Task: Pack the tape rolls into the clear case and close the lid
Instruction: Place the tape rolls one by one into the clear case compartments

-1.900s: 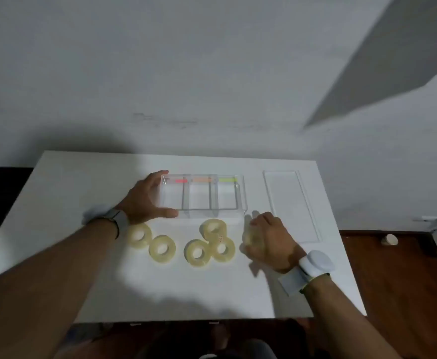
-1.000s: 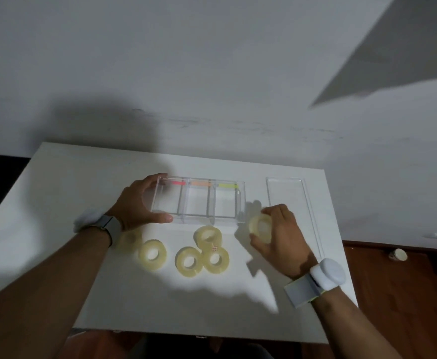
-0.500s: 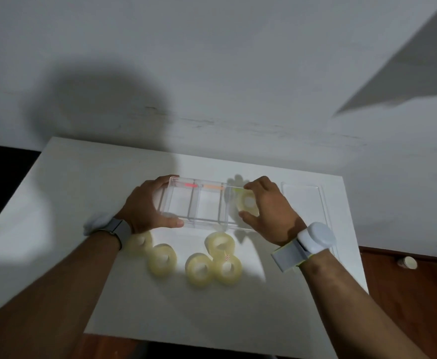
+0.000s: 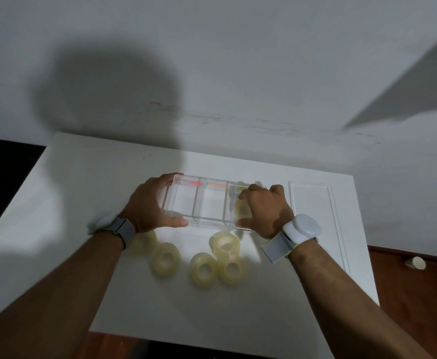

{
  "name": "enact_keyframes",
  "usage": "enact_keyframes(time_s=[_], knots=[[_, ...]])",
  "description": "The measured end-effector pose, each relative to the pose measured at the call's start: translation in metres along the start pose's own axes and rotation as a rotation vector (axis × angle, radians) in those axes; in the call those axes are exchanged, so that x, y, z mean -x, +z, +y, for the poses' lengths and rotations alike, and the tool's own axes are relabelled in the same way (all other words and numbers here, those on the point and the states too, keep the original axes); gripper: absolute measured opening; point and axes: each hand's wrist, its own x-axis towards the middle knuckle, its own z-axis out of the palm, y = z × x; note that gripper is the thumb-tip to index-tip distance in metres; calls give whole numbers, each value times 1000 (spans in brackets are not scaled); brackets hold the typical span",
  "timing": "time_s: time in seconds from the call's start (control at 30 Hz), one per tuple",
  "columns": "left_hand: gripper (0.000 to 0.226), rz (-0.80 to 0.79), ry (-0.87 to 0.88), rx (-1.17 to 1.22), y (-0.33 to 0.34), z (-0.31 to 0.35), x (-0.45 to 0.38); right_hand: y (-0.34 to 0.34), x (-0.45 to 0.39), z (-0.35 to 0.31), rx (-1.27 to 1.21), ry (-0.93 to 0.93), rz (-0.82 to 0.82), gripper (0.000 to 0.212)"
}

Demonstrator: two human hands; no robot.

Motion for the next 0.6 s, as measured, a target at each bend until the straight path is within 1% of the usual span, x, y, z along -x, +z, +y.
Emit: enact_keyframes(time_s=[0.13, 0.3, 0.37, 0.43, 0.5, 0.57, 0.6], knots=[[114, 0, 3, -1, 1, 0, -1, 3, -1, 2, -23, 10, 4, 61], [114, 1, 6, -15, 0, 0, 0, -4, 2, 0, -15, 21, -18, 67], [115, -6, 7, -17, -1, 1, 0, -13, 10, 1, -28, 32, 16, 67], [116, -13, 7, -22, -2, 2, 0, -24, 22, 2, -125, 41, 100, 61], [116, -17, 6, -26, -2, 3, 0, -35, 36, 2, -288, 20, 181, 49], [116, -27, -1, -31, -3, 3, 0, -41, 51, -4, -403, -18, 212, 36], [116, -29, -5, -34, -3, 3, 0, -40, 57, -10, -425, -35, 196, 32]])
